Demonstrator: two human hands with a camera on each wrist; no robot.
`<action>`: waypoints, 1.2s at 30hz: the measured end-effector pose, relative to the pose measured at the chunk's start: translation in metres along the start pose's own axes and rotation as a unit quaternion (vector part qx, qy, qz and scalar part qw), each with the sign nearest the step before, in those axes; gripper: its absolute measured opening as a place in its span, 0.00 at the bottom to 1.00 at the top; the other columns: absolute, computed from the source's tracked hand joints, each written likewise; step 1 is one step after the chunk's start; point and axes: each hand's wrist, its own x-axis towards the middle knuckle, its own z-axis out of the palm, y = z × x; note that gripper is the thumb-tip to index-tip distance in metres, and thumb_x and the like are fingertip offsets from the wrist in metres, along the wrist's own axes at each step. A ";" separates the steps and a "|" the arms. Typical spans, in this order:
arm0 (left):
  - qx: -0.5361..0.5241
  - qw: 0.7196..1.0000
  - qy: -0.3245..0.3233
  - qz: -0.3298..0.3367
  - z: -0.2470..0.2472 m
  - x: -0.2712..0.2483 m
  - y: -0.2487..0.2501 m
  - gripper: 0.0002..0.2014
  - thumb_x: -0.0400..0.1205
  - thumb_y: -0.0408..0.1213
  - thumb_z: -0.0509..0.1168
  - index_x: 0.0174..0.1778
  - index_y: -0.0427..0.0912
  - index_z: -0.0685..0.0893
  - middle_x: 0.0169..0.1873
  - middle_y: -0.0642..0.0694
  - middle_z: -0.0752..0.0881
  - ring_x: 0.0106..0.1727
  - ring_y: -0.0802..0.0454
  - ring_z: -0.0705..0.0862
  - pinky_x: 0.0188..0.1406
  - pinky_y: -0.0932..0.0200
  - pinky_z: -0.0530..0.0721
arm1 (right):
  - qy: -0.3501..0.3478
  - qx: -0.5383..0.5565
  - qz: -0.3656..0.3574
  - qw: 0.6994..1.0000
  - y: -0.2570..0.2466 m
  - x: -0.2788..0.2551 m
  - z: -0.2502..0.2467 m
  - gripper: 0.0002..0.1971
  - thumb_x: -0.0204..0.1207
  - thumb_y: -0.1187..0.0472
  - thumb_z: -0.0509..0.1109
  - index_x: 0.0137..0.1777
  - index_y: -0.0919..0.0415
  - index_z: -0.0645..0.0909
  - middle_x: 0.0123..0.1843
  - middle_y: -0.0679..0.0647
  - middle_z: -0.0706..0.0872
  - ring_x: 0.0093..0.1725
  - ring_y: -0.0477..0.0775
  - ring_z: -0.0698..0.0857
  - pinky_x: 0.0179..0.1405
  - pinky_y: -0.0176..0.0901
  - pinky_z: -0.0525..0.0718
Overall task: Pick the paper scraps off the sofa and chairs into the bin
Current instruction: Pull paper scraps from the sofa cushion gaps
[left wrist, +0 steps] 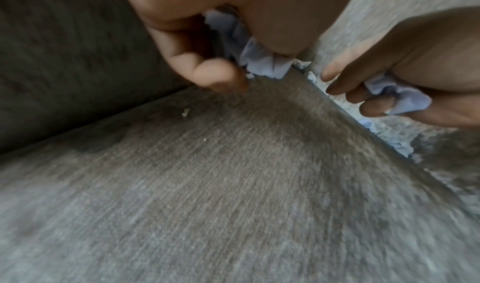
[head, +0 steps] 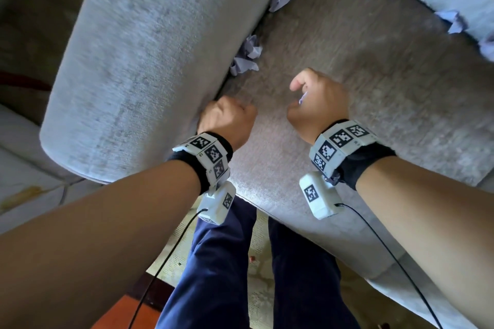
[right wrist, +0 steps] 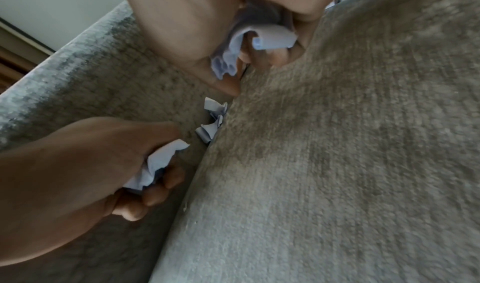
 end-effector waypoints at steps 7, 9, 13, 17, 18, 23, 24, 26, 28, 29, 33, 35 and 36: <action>-0.086 0.995 -0.009 0.052 -0.008 -0.001 -0.013 0.11 0.82 0.39 0.64 0.35 0.47 0.73 0.36 0.44 0.89 0.37 0.45 0.90 0.33 0.50 0.89 | -0.011 -0.008 -0.029 0.999 -0.025 0.011 0.011 0.22 0.69 0.74 0.62 0.64 0.63 0.75 0.59 0.62 0.81 0.53 0.60 0.81 0.44 0.45 0.72; -0.085 0.994 0.007 0.074 -0.007 -0.001 -0.021 0.12 0.81 0.34 0.64 0.35 0.47 0.68 0.34 0.51 0.88 0.35 0.48 0.87 0.30 0.52 0.85 | 0.000 0.006 -0.036 0.999 -0.033 0.015 0.014 0.23 0.68 0.76 0.63 0.65 0.66 0.74 0.60 0.63 0.80 0.53 0.60 0.80 0.47 0.44 0.74; -0.087 0.991 -0.006 0.102 -0.010 -0.002 -0.029 0.09 0.80 0.28 0.61 0.44 0.48 0.72 0.37 0.56 0.87 0.37 0.53 0.81 0.38 0.56 0.78 | -0.002 -0.009 -0.017 1.000 -0.050 0.029 0.018 0.20 0.75 0.73 0.63 0.68 0.64 0.72 0.53 0.58 0.83 0.47 0.55 0.77 0.45 0.44 0.72; -0.102 0.988 -0.022 0.110 -0.016 -0.002 -0.031 0.05 0.86 0.42 0.61 0.52 0.45 0.76 0.43 0.43 0.87 0.45 0.41 0.84 0.45 0.47 0.83 | 0.019 -0.053 0.000 0.998 -0.066 0.045 0.017 0.17 0.82 0.58 0.66 0.67 0.64 0.72 0.57 0.65 0.85 0.58 0.67 0.83 0.42 0.46 0.69; -0.107 0.987 -0.027 0.114 -0.017 -0.002 -0.031 0.07 0.87 0.44 0.61 0.53 0.44 0.76 0.43 0.42 0.86 0.44 0.41 0.83 0.43 0.49 0.82 | 0.019 -0.065 0.010 0.998 -0.069 0.049 0.018 0.18 0.81 0.55 0.68 0.66 0.64 0.73 0.58 0.65 0.85 0.59 0.69 0.82 0.43 0.48 0.71; -0.131 0.983 -0.036 0.126 -0.015 -0.001 -0.034 0.09 0.87 0.46 0.61 0.50 0.44 0.76 0.37 0.43 0.82 0.39 0.42 0.80 0.37 0.53 0.74 | 0.018 -0.096 0.030 0.995 -0.079 0.067 0.024 0.23 0.74 0.40 0.65 0.55 0.60 0.82 0.53 0.64 0.87 0.56 0.70 0.84 0.43 0.49 0.76; -0.134 0.982 -0.040 0.123 -0.015 0.000 -0.034 0.09 0.87 0.47 0.61 0.49 0.45 0.76 0.34 0.45 0.80 0.37 0.42 0.78 0.36 0.53 0.72 | 0.014 -0.097 0.040 0.994 -0.081 0.069 0.025 0.24 0.74 0.40 0.64 0.54 0.61 0.82 0.54 0.65 0.86 0.58 0.70 0.83 0.45 0.50 0.78; -0.136 0.982 -0.043 0.121 -0.014 0.001 -0.034 0.09 0.87 0.47 0.61 0.48 0.45 0.74 0.28 0.49 0.75 0.34 0.43 0.74 0.34 0.54 0.67 | 0.010 -0.105 0.069 0.992 -0.084 0.074 0.026 0.24 0.77 0.42 0.65 0.57 0.64 0.80 0.60 0.67 0.84 0.63 0.70 0.81 0.54 0.54 0.80; -0.133 0.982 -0.040 0.124 -0.012 0.002 -0.036 0.09 0.87 0.47 0.61 0.47 0.46 0.73 0.26 0.51 0.72 0.31 0.46 0.71 0.32 0.55 0.63 | 0.005 -0.132 0.085 0.988 -0.084 0.078 0.028 0.24 0.80 0.45 0.64 0.64 0.65 0.77 0.67 0.67 0.80 0.69 0.68 0.77 0.64 0.56 0.77; -0.134 0.982 -0.037 0.126 -0.012 0.003 -0.037 0.09 0.87 0.47 0.61 0.47 0.46 0.73 0.26 0.51 0.72 0.30 0.47 0.71 0.32 0.55 0.63 | 0.003 -0.141 0.090 0.986 -0.085 0.079 0.028 0.23 0.81 0.48 0.64 0.67 0.65 0.75 0.69 0.66 0.78 0.70 0.68 0.75 0.66 0.56 0.76; -0.138 0.980 -0.051 0.132 -0.013 0.003 -0.039 0.10 0.87 0.46 0.62 0.51 0.42 0.76 0.33 0.45 0.79 0.33 0.44 0.74 0.33 0.56 0.66 | 0.000 -0.144 0.090 0.986 -0.083 0.082 0.034 0.19 0.82 0.52 0.61 0.67 0.64 0.75 0.70 0.65 0.77 0.72 0.66 0.74 0.66 0.54 0.74; -0.138 0.980 -0.057 0.133 -0.013 0.003 -0.038 0.09 0.87 0.46 0.62 0.50 0.43 0.76 0.35 0.45 0.81 0.33 0.44 0.75 0.33 0.56 0.67 | -0.004 -0.144 0.079 0.986 -0.083 0.080 0.034 0.20 0.84 0.53 0.60 0.68 0.66 0.74 0.70 0.65 0.76 0.73 0.66 0.72 0.66 0.53 0.72; -0.135 0.980 -0.056 0.133 -0.013 0.003 -0.038 0.09 0.87 0.46 0.62 0.49 0.44 0.75 0.34 0.45 0.80 0.33 0.44 0.75 0.33 0.56 0.67 | -0.007 -0.145 0.073 0.987 -0.083 0.079 0.034 0.20 0.84 0.54 0.60 0.70 0.68 0.72 0.71 0.65 0.76 0.74 0.65 0.71 0.67 0.52 0.71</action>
